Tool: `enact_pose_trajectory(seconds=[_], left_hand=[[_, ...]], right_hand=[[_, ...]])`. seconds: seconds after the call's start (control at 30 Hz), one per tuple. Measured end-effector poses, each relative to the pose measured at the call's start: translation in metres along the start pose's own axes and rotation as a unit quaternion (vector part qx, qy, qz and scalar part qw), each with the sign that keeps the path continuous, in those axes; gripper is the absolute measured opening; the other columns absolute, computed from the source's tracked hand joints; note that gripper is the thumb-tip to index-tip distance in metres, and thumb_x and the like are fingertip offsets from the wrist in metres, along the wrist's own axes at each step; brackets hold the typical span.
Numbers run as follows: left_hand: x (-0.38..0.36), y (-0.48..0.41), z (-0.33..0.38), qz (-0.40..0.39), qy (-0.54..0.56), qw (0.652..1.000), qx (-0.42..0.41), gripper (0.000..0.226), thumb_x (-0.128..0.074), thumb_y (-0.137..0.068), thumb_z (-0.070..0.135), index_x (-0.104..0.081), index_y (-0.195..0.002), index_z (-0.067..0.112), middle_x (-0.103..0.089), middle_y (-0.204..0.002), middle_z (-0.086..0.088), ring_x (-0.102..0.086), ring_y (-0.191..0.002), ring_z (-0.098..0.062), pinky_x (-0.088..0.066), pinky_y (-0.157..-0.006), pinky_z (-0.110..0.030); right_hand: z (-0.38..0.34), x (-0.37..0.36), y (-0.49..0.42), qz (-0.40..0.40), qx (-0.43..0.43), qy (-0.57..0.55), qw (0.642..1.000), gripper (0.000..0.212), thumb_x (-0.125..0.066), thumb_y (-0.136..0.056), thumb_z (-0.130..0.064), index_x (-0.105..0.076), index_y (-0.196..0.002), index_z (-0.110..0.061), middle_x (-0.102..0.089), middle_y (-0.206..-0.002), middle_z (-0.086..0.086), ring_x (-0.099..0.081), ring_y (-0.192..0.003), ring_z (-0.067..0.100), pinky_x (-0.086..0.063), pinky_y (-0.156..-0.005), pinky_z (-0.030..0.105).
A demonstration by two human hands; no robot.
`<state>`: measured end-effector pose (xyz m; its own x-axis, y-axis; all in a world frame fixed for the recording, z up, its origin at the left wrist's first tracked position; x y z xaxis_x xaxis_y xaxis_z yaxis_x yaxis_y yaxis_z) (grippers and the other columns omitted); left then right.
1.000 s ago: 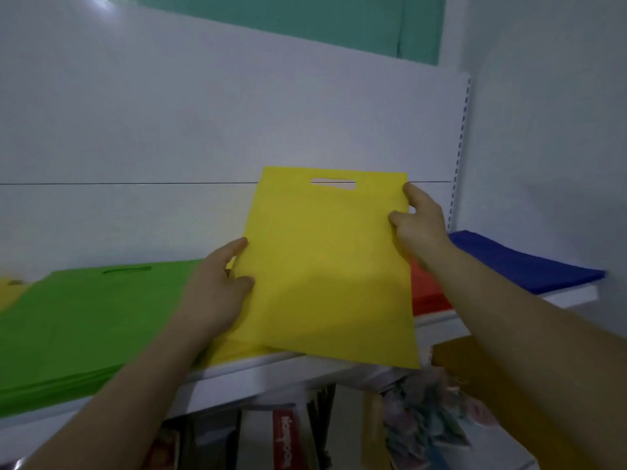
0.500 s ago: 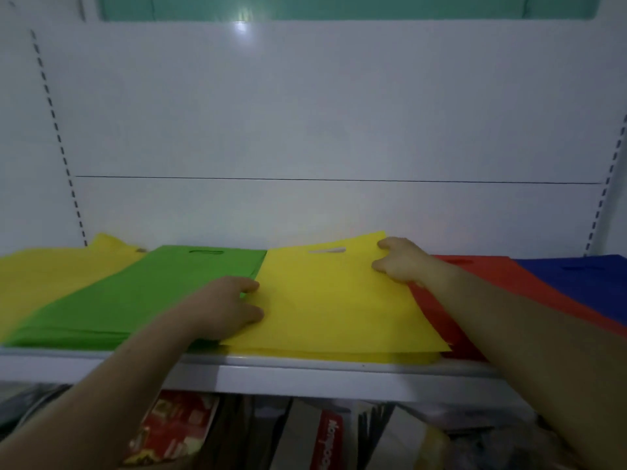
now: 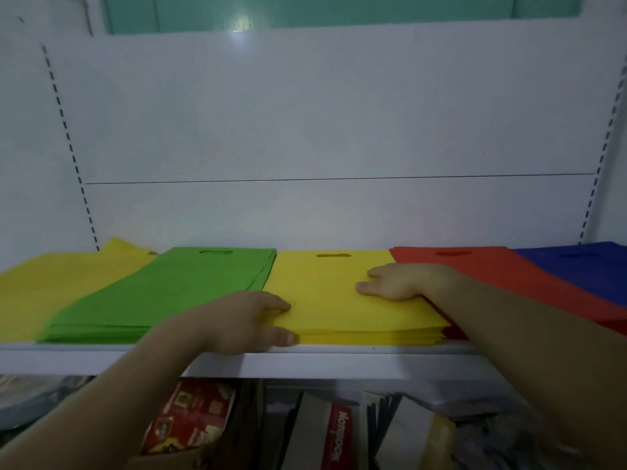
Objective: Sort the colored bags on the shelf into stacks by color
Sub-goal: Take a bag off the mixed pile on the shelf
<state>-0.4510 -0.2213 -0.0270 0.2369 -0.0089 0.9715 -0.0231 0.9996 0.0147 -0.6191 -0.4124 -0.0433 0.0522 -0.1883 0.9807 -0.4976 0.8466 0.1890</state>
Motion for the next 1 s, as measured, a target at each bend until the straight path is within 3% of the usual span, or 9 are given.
enact_pose_trajectory(seconds=[0.3,0.5,0.73,1.0], left_hand=[[-0.002,0.000,-0.005,-0.013,-0.019,1.000,0.014,0.070,-0.057,-0.085,0.055,-0.031,-0.145,0.029,-0.027,-0.153,0.005,-0.031,-0.137,-0.016,-0.026,-0.108,-0.027],[0.005,0.001,-0.008,-0.001,0.008,0.999,0.045,0.070,-0.058,-0.082,0.057,-0.034,-0.143,0.032,-0.031,-0.152,0.003,-0.034,-0.135,-0.016,-0.028,-0.106,-0.027],[0.022,0.018,-0.027,0.093,0.049,0.990,0.096,0.063,-0.053,-0.088,0.051,-0.034,-0.144,0.028,-0.029,-0.153,0.003,-0.031,-0.137,-0.016,-0.025,-0.105,-0.023],[0.044,0.086,-0.114,0.133,0.056,0.977,0.155,0.063,-0.052,-0.088,0.051,-0.035,-0.144,0.027,-0.029,-0.153,0.003,-0.029,-0.139,-0.017,-0.023,-0.110,-0.029]], right_hand=[[-0.001,-0.003,0.001,0.002,-0.024,-0.014,1.000,0.081,-0.022,-0.089,-0.074,-0.015,-0.153,-0.025,-0.011,-0.160,0.007,-0.015,-0.146,0.027,-0.015,-0.118,0.045],[-0.011,0.010,-0.003,0.034,0.005,-0.017,0.999,0.081,-0.026,-0.090,-0.072,-0.015,-0.153,-0.022,-0.010,-0.160,0.007,-0.015,-0.146,0.027,-0.015,-0.118,0.043],[-0.073,0.034,-0.009,0.095,0.101,-0.029,0.990,0.075,-0.033,-0.094,-0.063,-0.019,-0.152,-0.018,-0.020,-0.158,0.009,-0.023,-0.143,0.026,-0.023,-0.114,0.036],[-0.170,0.036,-0.005,0.099,0.141,-0.036,0.984,0.078,-0.035,-0.093,-0.063,-0.019,-0.152,-0.014,-0.019,-0.158,0.008,-0.023,-0.143,0.025,-0.024,-0.114,0.033]])
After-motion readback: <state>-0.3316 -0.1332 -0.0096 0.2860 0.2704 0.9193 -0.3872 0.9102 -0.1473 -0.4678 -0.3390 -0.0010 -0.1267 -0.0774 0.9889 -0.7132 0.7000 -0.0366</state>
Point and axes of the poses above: each hand's wrist, its own y-axis away from the middle knuckle, its own x-axis out of the back of the hand, z = x × y, the point moved 8 cm from there along -y, towards the middle knuckle
